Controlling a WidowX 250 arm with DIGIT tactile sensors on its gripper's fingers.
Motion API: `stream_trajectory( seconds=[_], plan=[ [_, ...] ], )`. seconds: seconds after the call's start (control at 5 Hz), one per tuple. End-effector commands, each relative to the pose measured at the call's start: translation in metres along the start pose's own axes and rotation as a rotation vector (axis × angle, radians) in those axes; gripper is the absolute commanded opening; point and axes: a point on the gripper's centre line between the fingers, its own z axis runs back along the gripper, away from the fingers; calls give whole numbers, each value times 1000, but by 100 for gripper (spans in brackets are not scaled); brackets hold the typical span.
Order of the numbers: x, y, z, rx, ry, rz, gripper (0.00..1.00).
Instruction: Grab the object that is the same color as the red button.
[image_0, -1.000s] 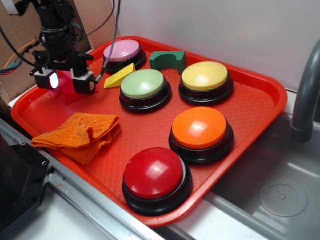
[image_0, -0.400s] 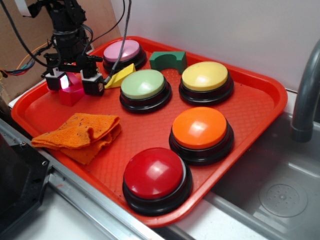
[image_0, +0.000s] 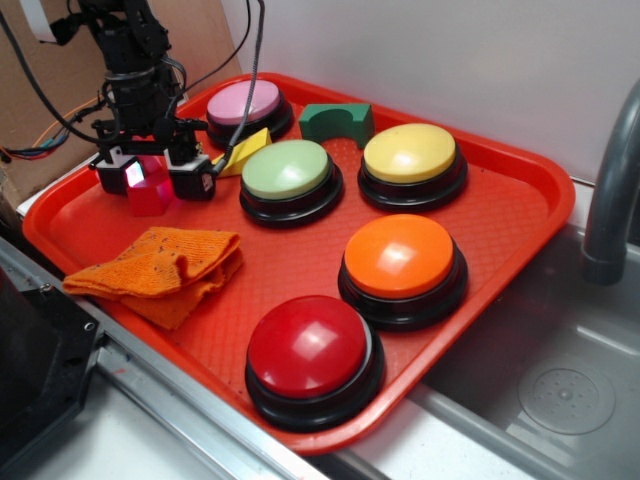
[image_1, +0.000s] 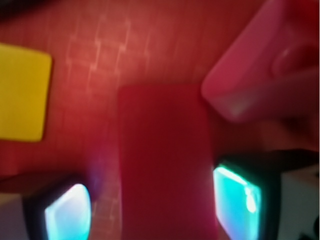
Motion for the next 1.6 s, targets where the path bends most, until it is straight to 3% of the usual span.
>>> stream_trajectory(
  seconds=[0.0,0.2,0.4,0.6,0.8,1.0,1.4],
  plan=[
    [-12,-2,6,19,20,30,0],
    [-23,-13,52,38,-36,55,0],
    [-38,-23,100,22,-101,55,0],
    [-60,-39,149,-29,-159,-8,0],
    [-98,-76,184,-23,-295,-167,0],
    [-129,-93,195,-52,-348,-311,0],
    [-129,-91,187,34,-271,-297,3]
  ],
)
